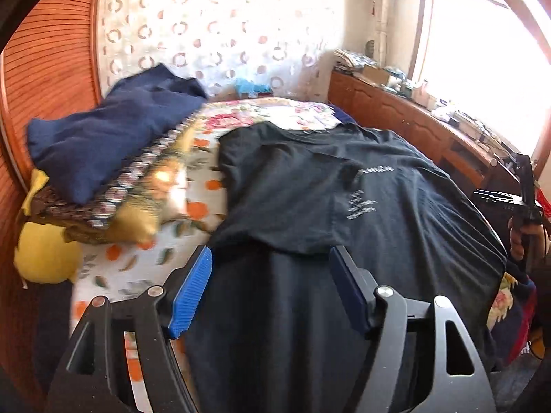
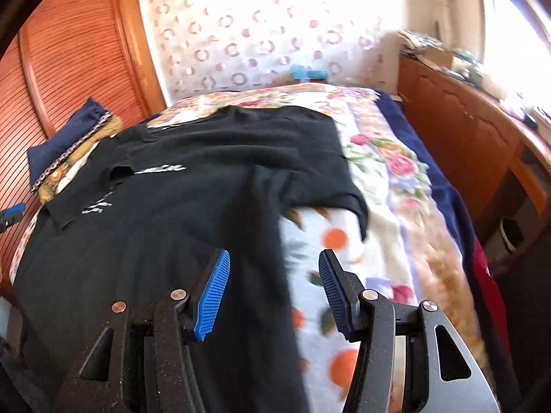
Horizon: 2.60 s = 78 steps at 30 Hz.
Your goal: Fold small clothes
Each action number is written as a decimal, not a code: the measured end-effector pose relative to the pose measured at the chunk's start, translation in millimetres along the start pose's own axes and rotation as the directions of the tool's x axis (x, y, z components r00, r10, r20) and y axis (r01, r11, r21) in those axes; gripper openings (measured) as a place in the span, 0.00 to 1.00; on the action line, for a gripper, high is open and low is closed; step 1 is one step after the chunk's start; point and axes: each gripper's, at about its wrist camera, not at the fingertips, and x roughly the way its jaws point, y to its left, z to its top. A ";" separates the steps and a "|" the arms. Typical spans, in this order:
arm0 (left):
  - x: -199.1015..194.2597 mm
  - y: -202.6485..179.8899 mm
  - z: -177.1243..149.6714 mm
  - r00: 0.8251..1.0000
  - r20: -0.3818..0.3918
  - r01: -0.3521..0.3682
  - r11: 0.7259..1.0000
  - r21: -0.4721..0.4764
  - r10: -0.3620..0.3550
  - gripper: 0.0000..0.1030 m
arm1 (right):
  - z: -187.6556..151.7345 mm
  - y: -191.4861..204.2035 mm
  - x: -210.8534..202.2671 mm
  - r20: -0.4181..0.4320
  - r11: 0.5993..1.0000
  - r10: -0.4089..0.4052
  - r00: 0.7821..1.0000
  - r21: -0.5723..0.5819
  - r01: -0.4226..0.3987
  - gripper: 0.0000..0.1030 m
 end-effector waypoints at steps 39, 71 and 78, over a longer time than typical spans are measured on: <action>88.5 -111.5 -1.8 0.984 -0.168 0.100 0.976 0.193 -0.068 0.70 | 58.7 -40.3 35.6 -0.003 0.963 0.085 0.996 0.256 -0.082 0.05; 55.6 -145.3 49.1 0.990 -0.048 0.140 0.968 0.208 -0.133 0.70 | 15.9 10.5 -21.9 0.009 0.995 -0.016 1.000 0.096 0.015 0.46; 78.6 -164.0 73.9 0.984 -0.064 0.178 0.956 0.233 -0.167 0.70 | 33.1 -11.6 25.7 -0.060 0.972 0.001 0.998 0.234 0.013 0.46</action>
